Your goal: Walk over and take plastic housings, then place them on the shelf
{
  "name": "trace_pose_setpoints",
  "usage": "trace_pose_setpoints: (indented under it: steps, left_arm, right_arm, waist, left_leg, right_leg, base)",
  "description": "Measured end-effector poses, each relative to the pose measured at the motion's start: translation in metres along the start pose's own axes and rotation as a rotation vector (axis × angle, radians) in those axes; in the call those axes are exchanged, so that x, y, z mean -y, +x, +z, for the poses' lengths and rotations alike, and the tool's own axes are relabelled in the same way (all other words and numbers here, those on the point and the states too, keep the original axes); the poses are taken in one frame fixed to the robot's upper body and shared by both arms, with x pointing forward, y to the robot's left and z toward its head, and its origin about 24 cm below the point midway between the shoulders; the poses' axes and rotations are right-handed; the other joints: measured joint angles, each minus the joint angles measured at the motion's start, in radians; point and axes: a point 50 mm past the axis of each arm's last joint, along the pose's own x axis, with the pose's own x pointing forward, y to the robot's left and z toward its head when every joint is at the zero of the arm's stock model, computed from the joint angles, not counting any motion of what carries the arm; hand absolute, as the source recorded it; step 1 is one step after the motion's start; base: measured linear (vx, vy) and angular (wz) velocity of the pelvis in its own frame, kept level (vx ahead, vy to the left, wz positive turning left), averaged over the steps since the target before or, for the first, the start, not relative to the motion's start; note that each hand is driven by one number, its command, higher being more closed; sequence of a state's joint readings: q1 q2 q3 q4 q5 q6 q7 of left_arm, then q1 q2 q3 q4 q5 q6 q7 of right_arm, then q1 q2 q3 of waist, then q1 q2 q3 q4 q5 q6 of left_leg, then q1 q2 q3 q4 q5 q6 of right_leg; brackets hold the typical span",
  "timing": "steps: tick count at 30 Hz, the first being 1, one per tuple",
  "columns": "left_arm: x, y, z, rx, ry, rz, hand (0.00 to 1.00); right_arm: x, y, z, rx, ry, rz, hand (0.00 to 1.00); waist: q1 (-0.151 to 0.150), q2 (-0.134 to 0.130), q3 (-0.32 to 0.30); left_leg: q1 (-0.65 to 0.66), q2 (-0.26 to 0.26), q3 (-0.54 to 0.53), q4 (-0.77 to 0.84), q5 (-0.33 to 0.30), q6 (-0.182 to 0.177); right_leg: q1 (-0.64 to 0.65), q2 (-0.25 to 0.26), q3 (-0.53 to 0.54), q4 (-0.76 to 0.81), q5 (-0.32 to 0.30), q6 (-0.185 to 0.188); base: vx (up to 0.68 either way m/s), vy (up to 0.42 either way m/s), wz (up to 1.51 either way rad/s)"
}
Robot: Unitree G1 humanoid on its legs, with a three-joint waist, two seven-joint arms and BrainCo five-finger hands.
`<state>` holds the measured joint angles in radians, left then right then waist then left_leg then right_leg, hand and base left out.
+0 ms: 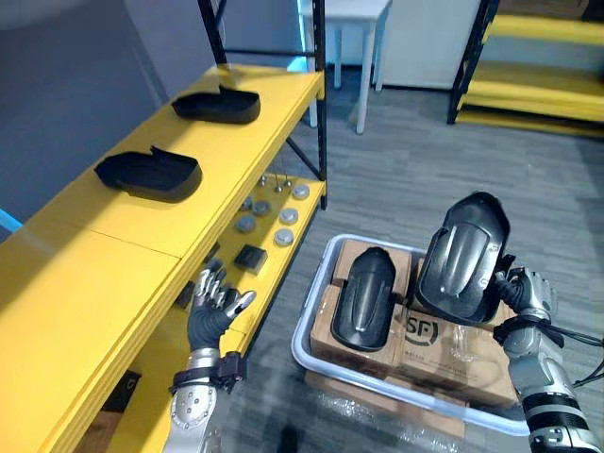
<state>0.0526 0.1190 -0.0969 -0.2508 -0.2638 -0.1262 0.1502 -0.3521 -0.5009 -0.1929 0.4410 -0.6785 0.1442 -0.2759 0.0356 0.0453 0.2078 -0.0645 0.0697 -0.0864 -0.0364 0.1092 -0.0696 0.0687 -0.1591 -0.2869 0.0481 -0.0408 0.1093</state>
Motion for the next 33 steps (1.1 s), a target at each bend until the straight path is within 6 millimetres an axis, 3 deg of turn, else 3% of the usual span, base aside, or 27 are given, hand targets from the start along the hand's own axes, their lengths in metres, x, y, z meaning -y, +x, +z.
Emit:
trace_pose_setpoints:
  steps: [2,6,9,13,18,24,33]
  left_arm:
    - [0.016,0.005,-0.002,-0.011,-0.039,-0.092,0.00]
    - [0.045,0.015,-0.023,-0.160,-0.144,-0.329,0.00]
    - [0.058,0.020,-0.034,-0.251,-0.213,-0.412,0.00]
    - [0.070,0.033,-0.036,-0.286,-0.225,-0.472,0.00]
    - [0.081,0.044,-0.033,-0.303,-0.282,-0.494,0.00]
    - [0.093,0.052,-0.040,-0.360,-0.274,-0.497,0.00]
    - [0.083,0.066,-0.059,-0.434,-0.192,-0.331,0.00]
  right_arm:
    - [0.001,0.000,0.004,0.019,-0.003,-0.005,1.00]
    - [0.000,-0.004,0.034,0.175,-0.102,-0.020,1.00]
    - [0.003,-0.009,0.054,0.276,-0.134,-0.045,1.00]
    - [0.002,-0.013,0.066,0.343,-0.140,-0.055,1.00]
    - [-0.004,-0.018,0.076,0.398,-0.163,-0.047,1.00]
    - [-0.010,-0.032,0.106,0.545,-0.168,-0.058,1.00]
    - [-0.028,-0.057,0.138,0.670,-0.127,-0.059,1.00]
  waist:
    - [-0.001,-0.002,-0.018]
    - [-0.025,-0.011,-0.055]
    - [-0.029,-0.021,-0.075]
    - [-0.033,-0.036,-0.101]
    - [-0.040,-0.041,-0.119]
    - [-0.045,-0.043,-0.125]
    - [-0.031,-0.043,-0.140]
  left_leg:
    - [0.018,0.002,0.001,-0.029,0.018,0.000]
    - [0.035,0.008,0.007,-0.050,0.035,-0.002]
    - [0.048,0.015,0.029,-0.054,0.035,-0.002]
    - [0.048,0.024,0.033,-0.054,0.037,-0.006]
    - [0.047,0.027,0.033,-0.051,0.039,-0.009]
    - [0.045,0.037,0.032,-0.053,0.043,-0.014]
    - [0.041,0.038,0.026,-0.051,0.046,-0.017]
  right_leg:
    - [0.005,0.002,0.001,-0.001,0.000,0.000]
    - [0.006,0.006,0.006,0.001,0.000,0.000]
    - [0.002,0.011,0.028,0.001,0.003,-0.003]
    - [0.004,0.021,0.031,-0.015,0.015,-0.009]
    - [0.020,0.027,0.031,-0.043,0.033,-0.012]
    - [0.020,0.039,0.031,-0.044,0.039,-0.017]
    - [0.032,0.044,0.029,-0.068,0.051,-0.021]
  base:
    - [-0.02,-0.004,0.00]
    - [-0.08,-0.001,-0.06]
    - [-0.07,0.004,-0.18]
    - [-0.02,-0.006,-0.07]
    - [0.00,0.000,0.00]
    - [-0.01,-0.002,0.00]
    - [0.00,0.001,0.01]
